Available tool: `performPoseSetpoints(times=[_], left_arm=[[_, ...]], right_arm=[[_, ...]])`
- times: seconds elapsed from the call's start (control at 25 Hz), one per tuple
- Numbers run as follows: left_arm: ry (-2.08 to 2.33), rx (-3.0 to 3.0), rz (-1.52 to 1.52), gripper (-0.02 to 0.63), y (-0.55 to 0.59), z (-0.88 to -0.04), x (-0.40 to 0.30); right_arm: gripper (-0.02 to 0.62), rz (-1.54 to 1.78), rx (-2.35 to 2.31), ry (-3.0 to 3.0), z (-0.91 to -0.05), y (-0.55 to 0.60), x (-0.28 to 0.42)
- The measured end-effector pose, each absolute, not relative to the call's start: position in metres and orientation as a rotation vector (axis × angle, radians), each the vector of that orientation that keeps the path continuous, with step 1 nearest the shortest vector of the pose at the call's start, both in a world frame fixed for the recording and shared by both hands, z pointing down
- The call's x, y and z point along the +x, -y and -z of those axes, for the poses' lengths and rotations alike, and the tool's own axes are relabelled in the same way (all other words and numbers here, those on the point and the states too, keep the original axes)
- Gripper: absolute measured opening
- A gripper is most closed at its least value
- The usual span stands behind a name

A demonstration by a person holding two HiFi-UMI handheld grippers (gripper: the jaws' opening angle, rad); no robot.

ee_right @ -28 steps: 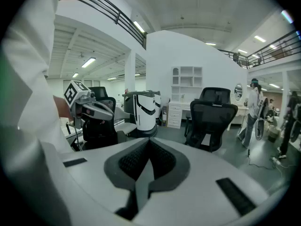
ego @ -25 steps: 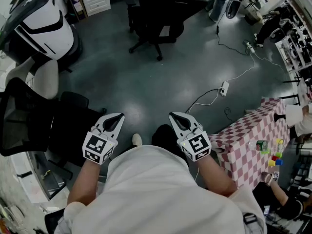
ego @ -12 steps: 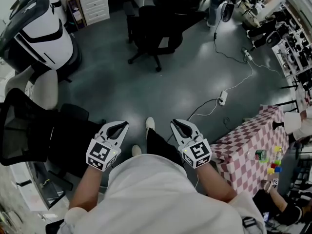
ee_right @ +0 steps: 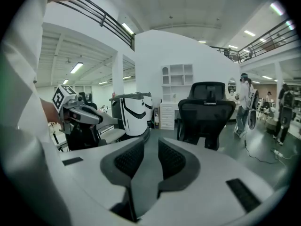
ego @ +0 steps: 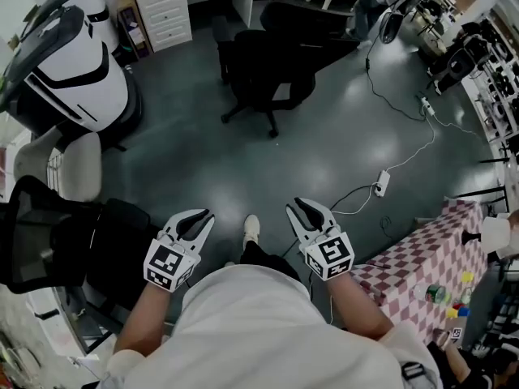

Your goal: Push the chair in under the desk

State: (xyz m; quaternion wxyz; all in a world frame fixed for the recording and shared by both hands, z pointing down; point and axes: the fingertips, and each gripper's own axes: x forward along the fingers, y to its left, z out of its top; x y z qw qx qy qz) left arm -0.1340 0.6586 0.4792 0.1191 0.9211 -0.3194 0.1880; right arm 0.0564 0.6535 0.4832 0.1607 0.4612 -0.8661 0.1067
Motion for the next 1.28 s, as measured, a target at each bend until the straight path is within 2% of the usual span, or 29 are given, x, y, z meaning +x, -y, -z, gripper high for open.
performPoseSetpoints(times=[0.68,1.28], left_arm=[[0.99,2.7,-0.551,0.055,-0.5,-0.466,-0.057],[0.889,2.73,-0.529,0.071,-0.391,-0.475,-0.066]], right_arm=[[0.075,-0.291,1.291,2.496,-0.486,-0.49,0.127],[0.091,-0.355,1.422,2.413,-0.494,-0.393,0.126]])
